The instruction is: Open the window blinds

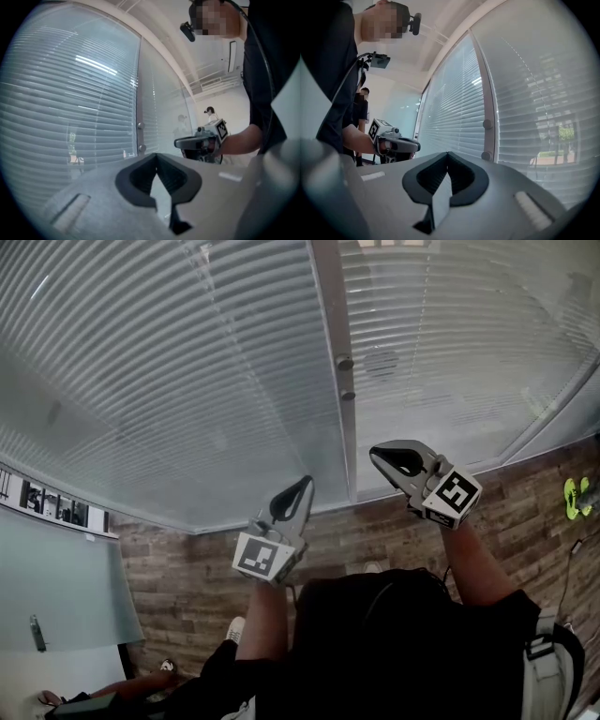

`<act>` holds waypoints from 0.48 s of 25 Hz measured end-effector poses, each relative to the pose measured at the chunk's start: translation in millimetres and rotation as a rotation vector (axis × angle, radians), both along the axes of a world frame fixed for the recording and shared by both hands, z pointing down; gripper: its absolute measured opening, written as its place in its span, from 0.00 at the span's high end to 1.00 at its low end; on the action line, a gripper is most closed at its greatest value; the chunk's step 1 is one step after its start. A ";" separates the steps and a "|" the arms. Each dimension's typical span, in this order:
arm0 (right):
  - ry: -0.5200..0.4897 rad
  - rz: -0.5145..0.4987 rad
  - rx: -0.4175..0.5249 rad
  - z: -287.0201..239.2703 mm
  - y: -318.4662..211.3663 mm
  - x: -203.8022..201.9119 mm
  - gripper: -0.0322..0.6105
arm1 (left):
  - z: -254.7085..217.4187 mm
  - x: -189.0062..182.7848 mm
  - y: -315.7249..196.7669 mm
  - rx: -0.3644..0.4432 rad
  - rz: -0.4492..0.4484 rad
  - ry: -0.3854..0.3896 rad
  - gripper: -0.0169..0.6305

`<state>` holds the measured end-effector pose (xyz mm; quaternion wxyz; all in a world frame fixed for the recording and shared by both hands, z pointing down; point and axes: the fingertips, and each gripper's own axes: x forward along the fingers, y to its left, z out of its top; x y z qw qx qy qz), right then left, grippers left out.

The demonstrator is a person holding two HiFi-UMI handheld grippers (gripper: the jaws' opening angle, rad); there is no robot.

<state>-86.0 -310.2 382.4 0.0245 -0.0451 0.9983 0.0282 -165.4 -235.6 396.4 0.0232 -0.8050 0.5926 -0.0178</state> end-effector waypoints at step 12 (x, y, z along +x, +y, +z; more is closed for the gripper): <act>0.128 0.140 0.167 -5.4 -26.7 -28.8 0.94 | -1.5 -15.8 -7.4 0.001 0.099 0.005 0.97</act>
